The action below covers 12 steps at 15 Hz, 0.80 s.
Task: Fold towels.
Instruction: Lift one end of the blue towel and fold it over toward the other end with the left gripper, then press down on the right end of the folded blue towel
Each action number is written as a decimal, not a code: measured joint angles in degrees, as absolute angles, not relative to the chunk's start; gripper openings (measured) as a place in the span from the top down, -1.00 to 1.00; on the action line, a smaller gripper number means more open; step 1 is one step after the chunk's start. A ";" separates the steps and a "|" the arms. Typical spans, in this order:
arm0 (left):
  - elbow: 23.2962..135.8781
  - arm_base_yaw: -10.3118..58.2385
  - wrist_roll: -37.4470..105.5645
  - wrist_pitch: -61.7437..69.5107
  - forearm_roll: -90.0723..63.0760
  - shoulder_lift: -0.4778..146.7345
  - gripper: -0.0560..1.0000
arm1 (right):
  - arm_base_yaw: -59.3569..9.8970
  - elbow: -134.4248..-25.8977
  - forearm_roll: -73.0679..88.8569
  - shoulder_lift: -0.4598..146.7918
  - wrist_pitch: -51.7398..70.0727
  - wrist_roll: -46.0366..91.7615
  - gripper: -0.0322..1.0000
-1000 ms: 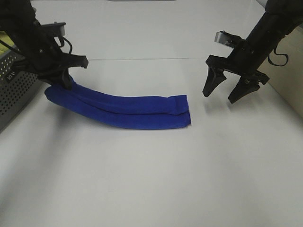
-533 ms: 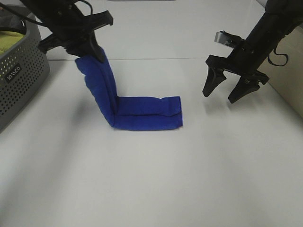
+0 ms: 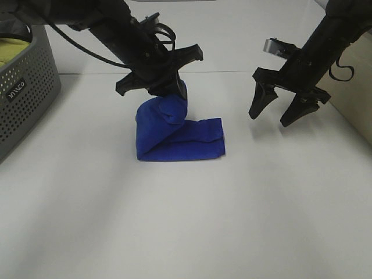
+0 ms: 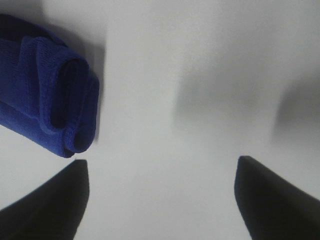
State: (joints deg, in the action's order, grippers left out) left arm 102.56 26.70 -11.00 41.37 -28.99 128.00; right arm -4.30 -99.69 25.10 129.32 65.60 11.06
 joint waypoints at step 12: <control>102.56 27.10 1.32 37.70 -45.49 128.51 0.03 | -4.24 -99.69 32.31 128.29 67.61 13.12 -0.57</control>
